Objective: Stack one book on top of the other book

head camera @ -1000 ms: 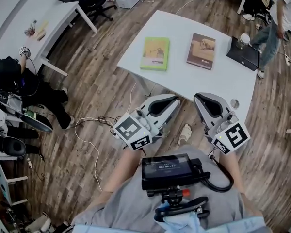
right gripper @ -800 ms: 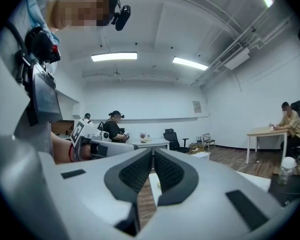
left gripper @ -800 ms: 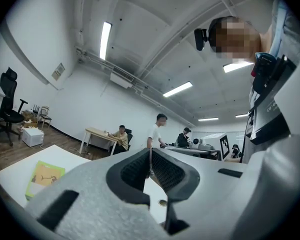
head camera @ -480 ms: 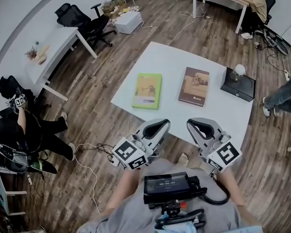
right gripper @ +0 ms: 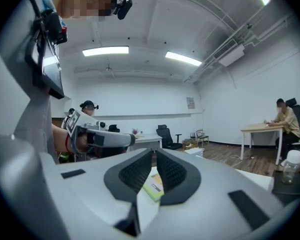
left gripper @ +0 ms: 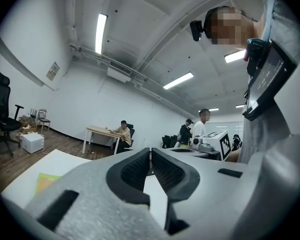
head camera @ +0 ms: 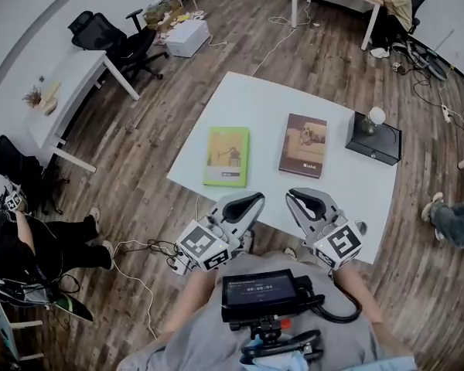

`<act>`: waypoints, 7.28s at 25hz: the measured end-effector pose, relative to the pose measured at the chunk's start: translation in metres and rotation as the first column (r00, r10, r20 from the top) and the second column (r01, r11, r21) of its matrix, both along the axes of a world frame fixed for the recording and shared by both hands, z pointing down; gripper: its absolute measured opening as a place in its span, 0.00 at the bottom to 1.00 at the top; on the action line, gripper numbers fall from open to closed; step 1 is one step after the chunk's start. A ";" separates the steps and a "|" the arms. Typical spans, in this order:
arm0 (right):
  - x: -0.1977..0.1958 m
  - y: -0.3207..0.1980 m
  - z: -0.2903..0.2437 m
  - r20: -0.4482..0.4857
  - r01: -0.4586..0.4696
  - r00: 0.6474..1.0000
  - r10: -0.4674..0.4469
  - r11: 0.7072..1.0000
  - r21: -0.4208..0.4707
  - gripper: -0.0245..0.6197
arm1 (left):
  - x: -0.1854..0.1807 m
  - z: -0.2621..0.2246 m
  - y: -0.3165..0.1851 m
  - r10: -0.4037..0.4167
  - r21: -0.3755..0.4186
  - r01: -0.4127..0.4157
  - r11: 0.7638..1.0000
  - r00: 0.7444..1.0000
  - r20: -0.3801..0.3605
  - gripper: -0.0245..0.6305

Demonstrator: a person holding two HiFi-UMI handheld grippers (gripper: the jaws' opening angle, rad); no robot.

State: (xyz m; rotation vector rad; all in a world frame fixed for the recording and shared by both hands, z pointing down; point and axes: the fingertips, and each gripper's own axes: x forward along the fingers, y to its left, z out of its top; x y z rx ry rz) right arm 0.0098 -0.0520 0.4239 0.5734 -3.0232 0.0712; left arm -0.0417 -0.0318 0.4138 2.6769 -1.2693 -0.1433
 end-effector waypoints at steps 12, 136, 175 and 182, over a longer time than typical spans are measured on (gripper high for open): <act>-0.104 -0.048 0.020 -0.037 -0.032 0.999 0.031 0.999 -0.016 0.09 | -0.124 0.014 -0.043 -0.050 0.000 0.050 0.999 0.999 0.018 0.07; -0.182 -0.135 0.295 -0.408 -0.408 0.903 0.134 0.563 -0.719 0.34 | -0.236 0.305 -0.129 -0.139 -0.773 0.202 0.601 0.979 0.148 0.41; -0.122 -0.159 0.254 -0.396 -0.449 0.892 0.220 0.546 -0.708 0.34 | -0.184 0.260 -0.163 -0.173 -0.733 0.218 0.645 0.975 0.139 0.41; -0.083 -0.173 0.243 -0.404 -0.485 0.874 0.270 0.541 -0.687 0.34 | -0.146 0.251 -0.181 -0.127 -0.727 0.174 0.665 0.985 0.120 0.41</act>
